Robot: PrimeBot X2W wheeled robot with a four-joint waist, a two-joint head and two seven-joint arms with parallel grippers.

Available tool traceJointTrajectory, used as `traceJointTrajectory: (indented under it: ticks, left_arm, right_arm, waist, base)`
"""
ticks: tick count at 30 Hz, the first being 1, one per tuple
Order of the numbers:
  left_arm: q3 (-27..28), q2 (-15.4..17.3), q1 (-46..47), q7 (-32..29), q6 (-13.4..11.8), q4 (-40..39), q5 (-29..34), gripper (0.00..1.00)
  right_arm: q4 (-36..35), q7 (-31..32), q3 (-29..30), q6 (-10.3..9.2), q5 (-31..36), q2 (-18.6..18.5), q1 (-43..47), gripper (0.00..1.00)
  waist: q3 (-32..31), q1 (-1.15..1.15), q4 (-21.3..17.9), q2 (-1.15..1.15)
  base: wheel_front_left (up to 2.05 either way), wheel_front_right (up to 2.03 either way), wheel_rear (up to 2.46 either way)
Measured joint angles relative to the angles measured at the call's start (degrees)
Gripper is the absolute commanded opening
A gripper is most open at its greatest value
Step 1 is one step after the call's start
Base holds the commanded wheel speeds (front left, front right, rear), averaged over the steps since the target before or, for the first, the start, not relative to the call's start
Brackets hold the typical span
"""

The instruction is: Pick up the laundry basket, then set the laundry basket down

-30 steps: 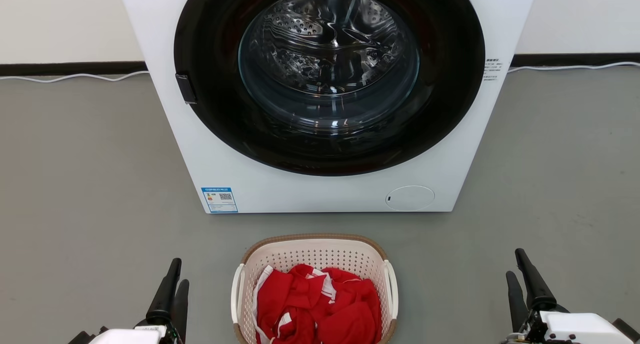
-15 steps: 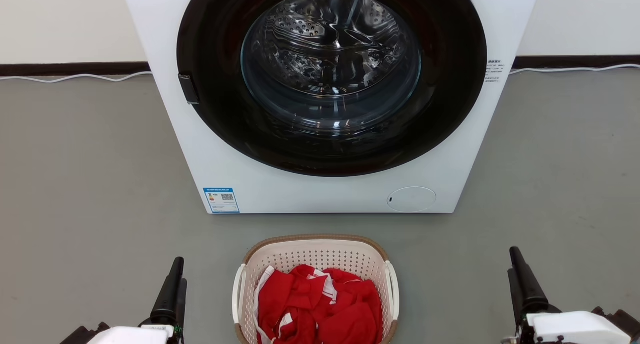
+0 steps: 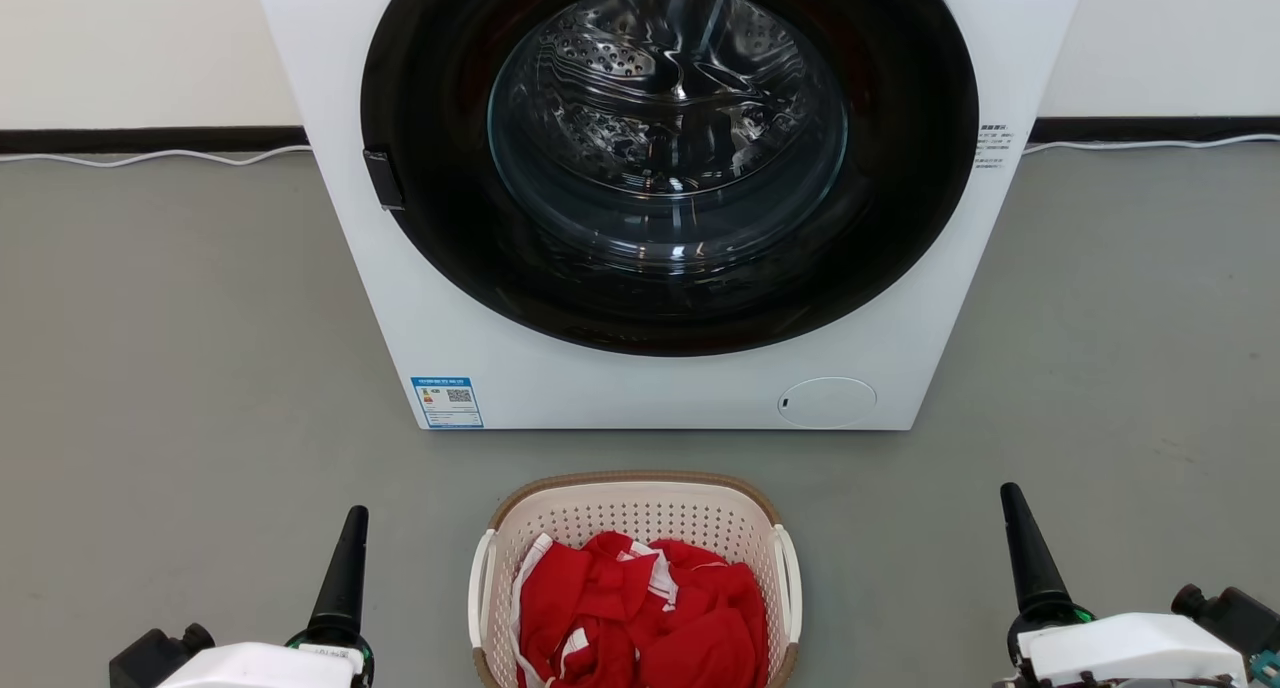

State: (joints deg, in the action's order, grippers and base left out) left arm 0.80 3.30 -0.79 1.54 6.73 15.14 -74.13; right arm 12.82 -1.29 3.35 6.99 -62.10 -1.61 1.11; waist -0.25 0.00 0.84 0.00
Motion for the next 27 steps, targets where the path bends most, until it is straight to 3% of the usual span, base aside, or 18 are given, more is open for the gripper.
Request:
traceJointTrajectory:
  ticks: [14,27]
  left_arm:
    - [-1.7,1.8,0.0,2.1,0.0,-1.2,13.8,1.00]
    - [-2.8,2.2,-0.7,4.5,0.1,-1.6,22.6,1.00]
  right_arm:
    - [0.0,-2.3,-1.3,0.01,14.4,-0.1,0.0,1.00]
    - [0.4,-4.4,-1.3,0.05,24.0,-0.2,0.4,1.00]
  waist:
    - [-0.2,0.00,0.2,0.00]
    - [-0.4,0.00,0.4,0.00]
  base:
    - [0.00,0.00,0.00]
    - [0.00,0.00,0.00]
